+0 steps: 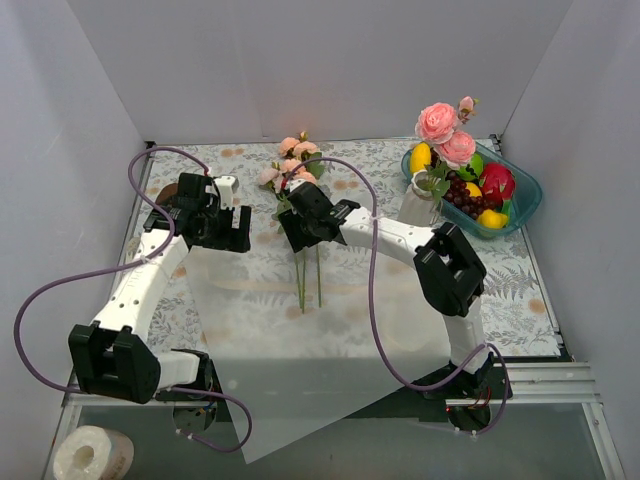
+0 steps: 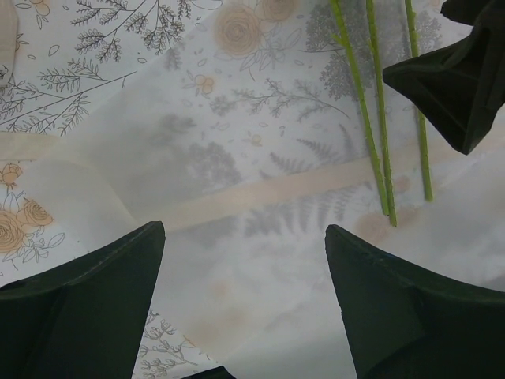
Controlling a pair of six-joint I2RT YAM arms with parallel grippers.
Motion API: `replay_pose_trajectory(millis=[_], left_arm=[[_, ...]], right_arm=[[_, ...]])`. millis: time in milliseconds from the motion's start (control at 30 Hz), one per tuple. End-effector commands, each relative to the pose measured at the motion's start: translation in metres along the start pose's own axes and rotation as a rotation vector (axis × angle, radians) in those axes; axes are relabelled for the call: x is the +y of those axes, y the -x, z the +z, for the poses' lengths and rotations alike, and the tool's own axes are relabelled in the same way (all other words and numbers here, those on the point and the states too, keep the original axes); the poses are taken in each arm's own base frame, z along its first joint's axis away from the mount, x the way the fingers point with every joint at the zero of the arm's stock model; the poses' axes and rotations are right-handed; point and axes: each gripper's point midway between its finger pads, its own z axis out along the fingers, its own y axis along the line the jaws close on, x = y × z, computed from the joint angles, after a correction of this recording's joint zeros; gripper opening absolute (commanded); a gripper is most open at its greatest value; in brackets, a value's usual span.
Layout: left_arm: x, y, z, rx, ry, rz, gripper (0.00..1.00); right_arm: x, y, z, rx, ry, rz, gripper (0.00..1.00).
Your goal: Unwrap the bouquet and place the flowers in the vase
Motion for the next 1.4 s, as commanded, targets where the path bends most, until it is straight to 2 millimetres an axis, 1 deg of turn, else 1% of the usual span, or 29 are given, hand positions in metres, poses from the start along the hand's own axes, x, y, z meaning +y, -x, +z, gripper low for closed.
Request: replay_pose_trajectory(millis=[0,67,167,233,300,367,500,600,767,933,1167,1233,1300,1367], left_arm=[[-0.001,0.010,-0.019,-0.068,0.001,0.018,0.83],[-0.003,0.009,-0.020,-0.066,-0.005,0.018,0.83],[-0.004,0.009,-0.025,-0.075,-0.008,0.024,0.83],[-0.005,0.008,-0.028,-0.076,-0.016,0.028,0.83],[-0.007,0.009,-0.031,-0.085,-0.020,0.034,0.83],[-0.010,0.009,-0.034,-0.094,-0.036,0.041,0.83],[-0.011,0.008,-0.035,-0.093,-0.045,0.044,0.83],[-0.011,0.006,-0.032,-0.086,-0.046,0.046,0.83],[-0.011,0.001,-0.029,-0.078,-0.049,0.051,0.83],[-0.009,-0.001,-0.029,-0.078,-0.041,0.061,0.83],[-0.009,0.000,-0.031,-0.080,-0.043,0.072,0.82],[-0.009,-0.001,-0.031,-0.079,-0.045,0.072,0.82],[-0.009,-0.002,-0.030,-0.077,-0.043,0.075,0.82],[-0.008,-0.003,-0.030,-0.076,-0.042,0.079,0.82]], right_arm=[[0.016,0.029,0.005,-0.077,0.051,0.059,0.68],[0.016,0.023,0.015,-0.058,0.044,0.063,0.67],[0.014,0.020,0.023,-0.049,0.027,0.066,0.63],[0.014,0.017,0.027,-0.040,0.025,0.060,0.60],[0.012,0.018,0.030,-0.051,0.019,0.053,0.59],[0.007,0.014,0.033,-0.046,0.003,0.048,0.59],[0.001,0.010,0.037,-0.037,-0.017,0.050,0.58],[-0.002,0.010,0.039,-0.037,-0.029,0.055,0.55],[-0.014,0.011,0.039,-0.037,-0.051,0.082,0.50],[-0.025,0.011,0.044,-0.026,-0.063,0.102,0.49],[-0.018,0.026,0.050,-0.039,-0.032,0.105,0.48],[-0.015,0.023,0.056,-0.026,-0.025,0.115,0.48],[-0.011,0.024,0.058,-0.029,-0.015,0.130,0.48],[-0.012,0.021,0.062,-0.018,-0.022,0.138,0.47]])
